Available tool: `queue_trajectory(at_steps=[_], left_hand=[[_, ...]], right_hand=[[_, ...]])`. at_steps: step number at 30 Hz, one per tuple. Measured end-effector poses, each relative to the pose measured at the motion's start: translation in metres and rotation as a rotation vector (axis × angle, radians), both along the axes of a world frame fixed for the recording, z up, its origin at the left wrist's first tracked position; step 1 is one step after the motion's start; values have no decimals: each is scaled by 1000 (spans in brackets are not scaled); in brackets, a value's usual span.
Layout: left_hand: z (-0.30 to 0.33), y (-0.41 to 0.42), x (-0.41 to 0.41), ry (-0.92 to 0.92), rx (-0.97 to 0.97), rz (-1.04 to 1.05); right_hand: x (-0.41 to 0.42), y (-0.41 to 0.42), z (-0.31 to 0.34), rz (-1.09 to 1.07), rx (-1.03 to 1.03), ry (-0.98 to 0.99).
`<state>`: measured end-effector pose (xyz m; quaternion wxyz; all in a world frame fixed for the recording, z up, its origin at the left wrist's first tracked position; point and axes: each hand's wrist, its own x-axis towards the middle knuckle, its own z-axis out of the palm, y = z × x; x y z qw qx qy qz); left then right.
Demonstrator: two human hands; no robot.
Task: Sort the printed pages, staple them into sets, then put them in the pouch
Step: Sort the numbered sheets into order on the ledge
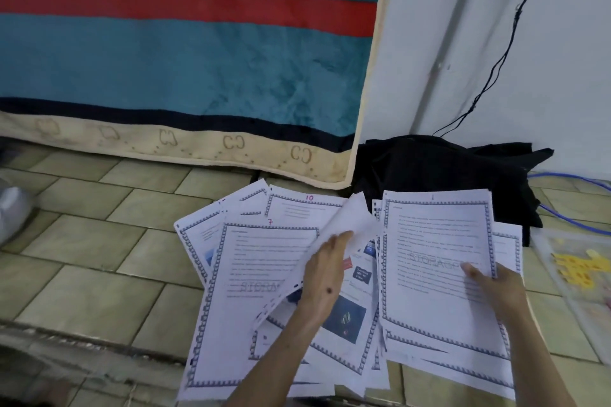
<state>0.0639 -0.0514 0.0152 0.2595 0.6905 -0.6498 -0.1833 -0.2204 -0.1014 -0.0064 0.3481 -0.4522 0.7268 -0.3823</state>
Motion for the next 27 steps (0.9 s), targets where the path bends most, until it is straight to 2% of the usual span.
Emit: queue_trajectory(at_steps=[4,6,7,11,15,17,19,22,24,27], left_hand=[[9,-8,23,323,-19,181],[16,-18,47,370,-52,346],[14,-24,59,350,-26,403],[8,-31,102,79,232,651],[4,-23,132,149,378,860],[0,-21,137,119,290,873],[-3,-20,135,118,113,840],[3,-17,120,242,-40,780],[5,-16,117,332,-78,772],[4,-20,123,406,54,728]], right_hand=[[-1,1,5,-17,7,-77],[-3,-1,5,-30,26,-88],[-2,0,6,-33,32,-79],[1,-2,5,-23,52,-35],[6,-4,3,4,83,-4],[7,-5,2,9,87,-3],[8,-4,3,15,76,-5],[9,-3,4,27,68,-13],[9,-2,4,26,68,-21],[10,-1,4,33,58,-27]])
